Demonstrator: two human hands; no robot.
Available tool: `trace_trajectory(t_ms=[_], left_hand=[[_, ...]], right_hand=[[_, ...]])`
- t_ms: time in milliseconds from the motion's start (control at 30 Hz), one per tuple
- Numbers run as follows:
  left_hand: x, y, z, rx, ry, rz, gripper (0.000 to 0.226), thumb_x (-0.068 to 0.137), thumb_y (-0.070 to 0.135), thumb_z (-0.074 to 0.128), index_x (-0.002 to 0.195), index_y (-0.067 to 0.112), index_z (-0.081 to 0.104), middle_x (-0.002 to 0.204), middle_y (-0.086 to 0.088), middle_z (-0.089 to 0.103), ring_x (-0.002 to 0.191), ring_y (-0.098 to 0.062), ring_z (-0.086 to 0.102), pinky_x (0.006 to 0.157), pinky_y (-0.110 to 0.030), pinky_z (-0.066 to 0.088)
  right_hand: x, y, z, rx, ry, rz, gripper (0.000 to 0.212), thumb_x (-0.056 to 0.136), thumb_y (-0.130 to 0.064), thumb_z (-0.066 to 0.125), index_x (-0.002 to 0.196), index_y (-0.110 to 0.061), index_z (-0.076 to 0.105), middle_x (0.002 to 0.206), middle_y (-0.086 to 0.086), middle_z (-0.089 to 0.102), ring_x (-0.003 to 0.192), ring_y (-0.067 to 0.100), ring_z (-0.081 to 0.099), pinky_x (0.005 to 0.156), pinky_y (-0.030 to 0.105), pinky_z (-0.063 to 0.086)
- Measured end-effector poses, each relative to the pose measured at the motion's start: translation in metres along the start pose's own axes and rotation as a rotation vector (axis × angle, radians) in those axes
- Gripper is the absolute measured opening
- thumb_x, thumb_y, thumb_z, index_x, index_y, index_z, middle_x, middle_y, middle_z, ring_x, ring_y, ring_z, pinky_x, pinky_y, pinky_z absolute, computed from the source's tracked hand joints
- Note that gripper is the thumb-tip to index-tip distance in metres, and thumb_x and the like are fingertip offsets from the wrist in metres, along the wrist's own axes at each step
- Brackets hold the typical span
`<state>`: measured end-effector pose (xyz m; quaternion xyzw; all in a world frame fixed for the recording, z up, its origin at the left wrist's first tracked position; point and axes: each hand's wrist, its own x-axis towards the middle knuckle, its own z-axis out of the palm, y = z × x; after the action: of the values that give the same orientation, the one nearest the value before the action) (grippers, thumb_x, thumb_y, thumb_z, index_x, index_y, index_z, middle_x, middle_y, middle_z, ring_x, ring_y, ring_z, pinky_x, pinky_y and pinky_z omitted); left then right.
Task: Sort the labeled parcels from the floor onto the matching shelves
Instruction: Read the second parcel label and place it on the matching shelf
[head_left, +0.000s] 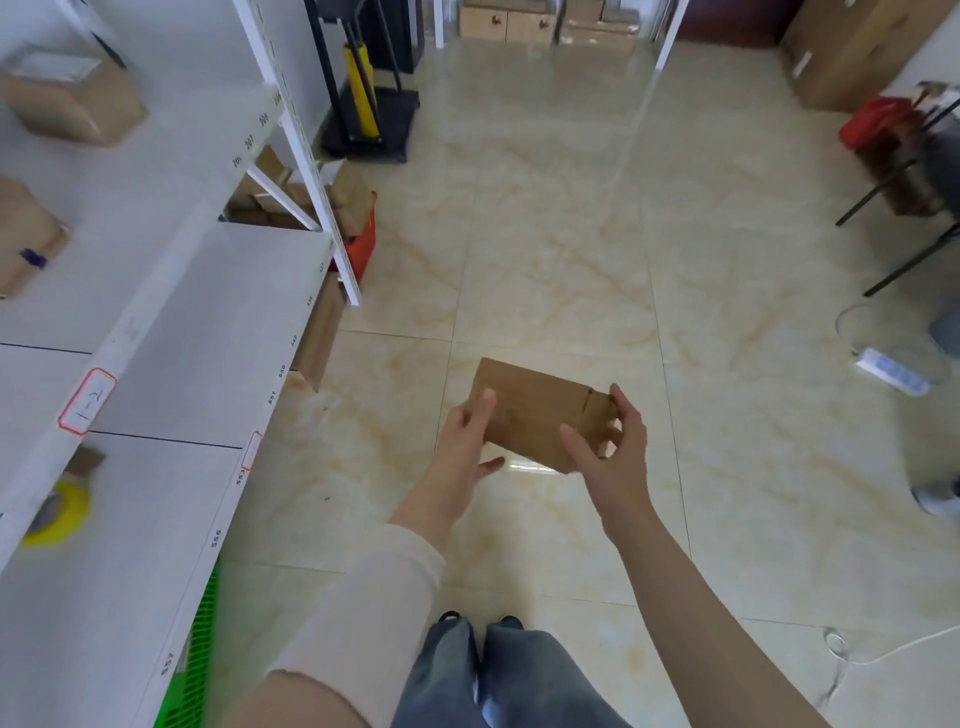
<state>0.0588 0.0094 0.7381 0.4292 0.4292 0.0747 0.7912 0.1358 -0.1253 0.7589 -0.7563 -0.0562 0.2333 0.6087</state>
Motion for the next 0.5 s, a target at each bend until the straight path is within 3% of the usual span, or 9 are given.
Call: trace_trajectory(t_ms=[100, 167, 233, 300, 367, 433, 500], left_hand=[[0.006, 0.003, 0.003, -0.235, -0.073, -0.130, 0.107, 0.053, 0.071, 0.074, 0.139, 0.017, 0.040, 0.137, -0.008, 0.054, 0.121, -0.028, 0.058, 0.086, -0.045, 0.057], [0.009, 0.005, 0.002, -0.339, -0.079, -0.171, 0.106, 0.051, 0.064, 0.081, 0.139, 0.018, 0.043, 0.135, -0.010, 0.060, 0.120, -0.030, 0.061, 0.088, -0.048, 0.056], [0.007, 0.007, 0.002, -0.351, -0.054, -0.164, 0.096, 0.057, 0.056, 0.081, 0.137, 0.018, 0.047, 0.131, -0.011, 0.063, 0.118, -0.031, 0.062, 0.089, -0.048, 0.056], [0.007, 0.006, -0.001, -0.348, -0.036, -0.123, 0.104, 0.051, 0.053, 0.084, 0.140, 0.019, 0.041, 0.133, -0.012, 0.060, 0.120, -0.030, 0.060, 0.079, -0.042, 0.059], [0.007, 0.006, -0.006, -0.303, -0.034, -0.050, 0.103, 0.052, 0.051, 0.079, 0.141, 0.019, 0.038, 0.138, -0.017, 0.055, 0.123, -0.029, 0.056, 0.073, -0.037, 0.059], [0.004, 0.007, -0.009, -0.283, -0.079, 0.000, 0.095, 0.057, 0.047, 0.073, 0.140, 0.017, 0.038, 0.137, -0.019, 0.054, 0.122, -0.032, 0.054, 0.083, -0.040, 0.056], [0.001, 0.008, -0.009, -0.246, -0.118, 0.044, 0.086, 0.063, 0.036, 0.071, 0.138, 0.016, 0.034, 0.120, -0.016, 0.060, 0.109, -0.032, 0.057, 0.089, -0.042, 0.051]], right_hand=[[-0.010, 0.002, 0.011, -0.220, -0.050, -0.316, 0.090, 0.065, -0.024, 0.073, 0.143, -0.018, 0.029, 0.140, -0.001, 0.023, 0.123, -0.021, 0.025, 0.100, 0.003, 0.029], [-0.013, 0.008, 0.015, -0.308, -0.060, -0.410, 0.093, 0.063, -0.026, 0.075, 0.142, -0.021, 0.027, 0.143, -0.002, 0.018, 0.123, -0.029, 0.014, 0.093, -0.007, 0.024], [-0.015, 0.011, 0.016, -0.339, -0.080, -0.434, 0.094, 0.063, -0.029, 0.077, 0.141, -0.028, 0.023, 0.144, -0.005, 0.016, 0.127, -0.026, 0.013, 0.092, -0.007, 0.024], [-0.016, 0.011, 0.013, -0.258, -0.116, -0.333, 0.094, 0.069, -0.023, 0.078, 0.144, -0.025, 0.021, 0.142, -0.007, 0.021, 0.126, -0.023, 0.022, 0.091, -0.004, 0.031], [-0.016, 0.005, 0.008, -0.027, -0.133, -0.110, 0.080, 0.081, -0.023, 0.070, 0.145, -0.025, 0.023, 0.143, -0.004, 0.031, 0.131, -0.006, 0.035, 0.091, 0.008, 0.041], [-0.010, 0.002, 0.002, 0.152, -0.145, 0.108, 0.065, 0.083, -0.047, 0.060, 0.140, -0.028, 0.034, 0.140, -0.001, 0.041, 0.135, 0.014, 0.040, 0.101, 0.029, 0.045], [-0.005, 0.001, -0.002, 0.286, -0.233, 0.259, 0.053, 0.086, -0.056, 0.050, 0.129, -0.025, 0.050, 0.126, 0.001, 0.053, 0.124, 0.021, 0.052, 0.093, 0.044, 0.051]])
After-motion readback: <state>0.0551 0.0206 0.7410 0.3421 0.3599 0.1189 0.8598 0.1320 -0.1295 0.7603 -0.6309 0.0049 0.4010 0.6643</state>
